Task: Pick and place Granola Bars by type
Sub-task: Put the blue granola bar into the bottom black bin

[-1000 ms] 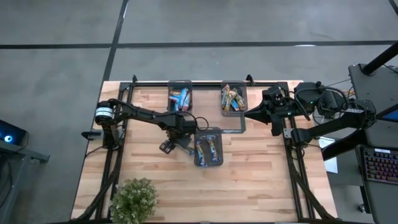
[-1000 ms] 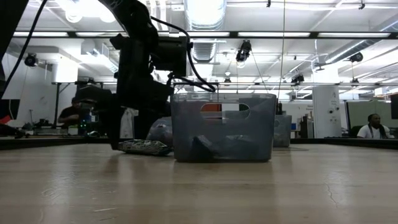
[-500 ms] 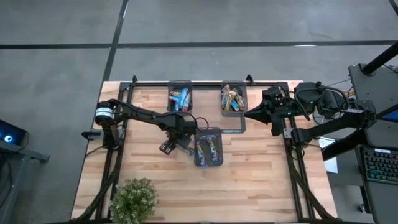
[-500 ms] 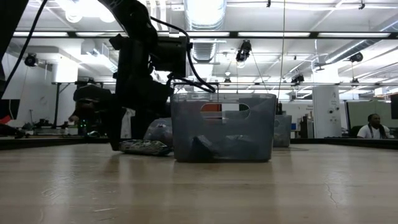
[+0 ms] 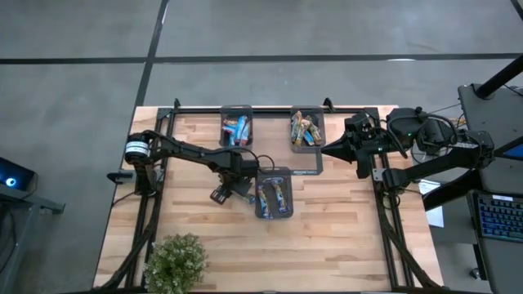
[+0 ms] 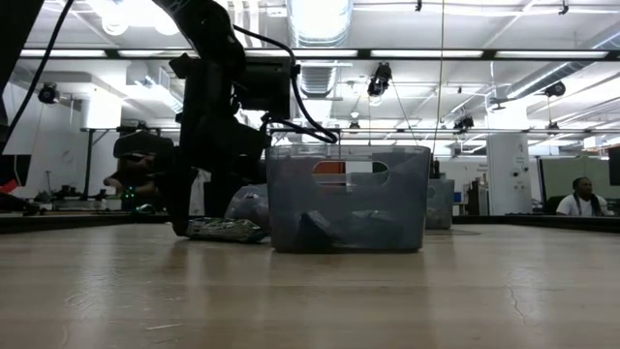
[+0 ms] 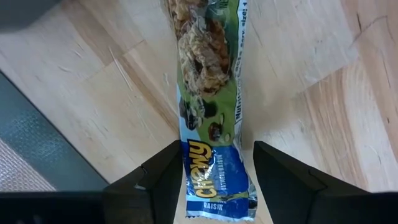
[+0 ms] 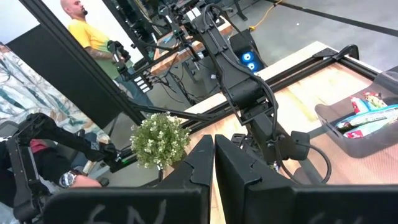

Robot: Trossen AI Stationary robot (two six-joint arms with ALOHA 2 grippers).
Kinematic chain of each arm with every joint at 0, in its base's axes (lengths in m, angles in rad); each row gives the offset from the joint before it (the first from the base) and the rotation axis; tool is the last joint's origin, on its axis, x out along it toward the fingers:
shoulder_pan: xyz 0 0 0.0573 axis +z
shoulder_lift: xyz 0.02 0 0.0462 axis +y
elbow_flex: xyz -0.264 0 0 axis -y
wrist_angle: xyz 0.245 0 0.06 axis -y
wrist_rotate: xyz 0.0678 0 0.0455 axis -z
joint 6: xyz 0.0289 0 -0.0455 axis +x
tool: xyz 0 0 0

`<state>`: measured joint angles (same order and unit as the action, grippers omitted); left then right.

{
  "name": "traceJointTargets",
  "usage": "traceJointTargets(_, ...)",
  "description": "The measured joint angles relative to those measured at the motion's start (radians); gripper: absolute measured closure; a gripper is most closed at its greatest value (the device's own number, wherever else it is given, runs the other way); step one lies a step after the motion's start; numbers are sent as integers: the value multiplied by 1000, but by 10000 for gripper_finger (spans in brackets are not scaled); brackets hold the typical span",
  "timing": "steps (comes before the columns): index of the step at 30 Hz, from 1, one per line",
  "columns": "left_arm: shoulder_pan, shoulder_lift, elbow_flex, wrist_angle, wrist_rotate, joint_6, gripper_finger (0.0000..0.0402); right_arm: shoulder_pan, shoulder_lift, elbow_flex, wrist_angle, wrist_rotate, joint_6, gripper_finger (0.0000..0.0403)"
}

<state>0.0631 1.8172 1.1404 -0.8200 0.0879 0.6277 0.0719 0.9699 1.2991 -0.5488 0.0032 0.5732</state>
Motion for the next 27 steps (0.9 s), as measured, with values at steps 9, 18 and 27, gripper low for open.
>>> traceJointTargets(9, 0, 0, 0, 0, 0, -3, 232, 0, 0, 0, 0, 0, 0, 394)
traceJointTargets(18, 0, 0, 0, 0, 1, -13, 286, 0, 0, 0, 0, 0, 0, 394)
traceJointTargets(27, 0, 0, 0, 0, 2, -21, 310, 0, 0, 0, 0, 0, 0, 394)
